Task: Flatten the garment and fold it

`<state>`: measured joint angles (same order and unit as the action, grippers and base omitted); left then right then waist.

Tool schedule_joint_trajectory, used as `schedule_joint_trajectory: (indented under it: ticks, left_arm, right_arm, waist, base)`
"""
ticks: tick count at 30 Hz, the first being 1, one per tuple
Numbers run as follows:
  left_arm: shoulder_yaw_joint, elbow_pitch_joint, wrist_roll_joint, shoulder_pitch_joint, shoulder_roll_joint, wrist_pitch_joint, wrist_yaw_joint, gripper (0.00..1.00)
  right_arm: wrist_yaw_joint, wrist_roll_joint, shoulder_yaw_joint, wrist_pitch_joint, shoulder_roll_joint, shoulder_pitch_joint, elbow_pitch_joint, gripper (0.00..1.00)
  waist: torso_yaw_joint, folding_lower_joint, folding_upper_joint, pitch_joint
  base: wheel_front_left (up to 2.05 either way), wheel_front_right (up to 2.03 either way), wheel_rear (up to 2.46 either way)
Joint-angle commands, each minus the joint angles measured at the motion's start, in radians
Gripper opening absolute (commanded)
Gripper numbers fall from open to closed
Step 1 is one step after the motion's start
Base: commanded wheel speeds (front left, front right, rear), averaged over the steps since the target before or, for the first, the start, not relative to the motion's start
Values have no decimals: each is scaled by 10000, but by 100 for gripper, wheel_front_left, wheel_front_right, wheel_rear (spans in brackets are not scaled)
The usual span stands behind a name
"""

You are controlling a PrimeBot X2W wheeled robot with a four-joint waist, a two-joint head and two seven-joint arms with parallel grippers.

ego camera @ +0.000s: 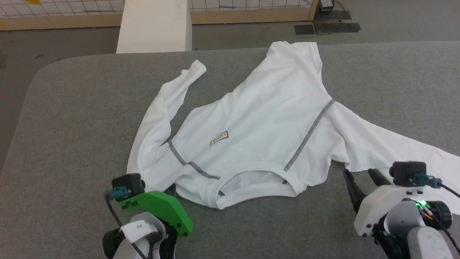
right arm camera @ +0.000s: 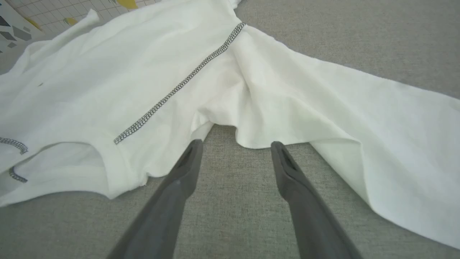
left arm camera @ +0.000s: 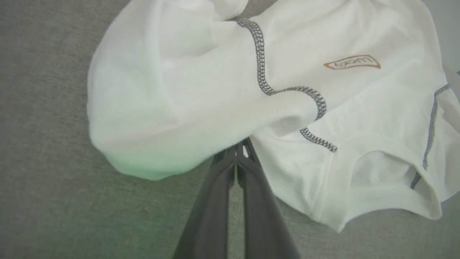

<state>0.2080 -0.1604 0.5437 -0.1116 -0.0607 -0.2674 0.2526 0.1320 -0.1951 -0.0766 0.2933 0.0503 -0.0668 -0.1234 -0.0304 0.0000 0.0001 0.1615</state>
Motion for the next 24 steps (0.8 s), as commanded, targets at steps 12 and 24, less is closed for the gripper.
schedule_joint_trajectory:
  ticks: [12,24]
  left_arm:
    - [356,1117,66,228,41,176,2,0]
    - [528,1136,138,86,59,508,-14,0]
  right_arm:
    - [-13,1667,576,2699,584,-2202,-1262,100]
    - [-13,1367,870,2474,850,-2663,-2201,0]
  waist:
    - [658,0,-1,383]
    - [697,0,-1,485]
  base:
    - [0,0,0]
    - [0,0,0]
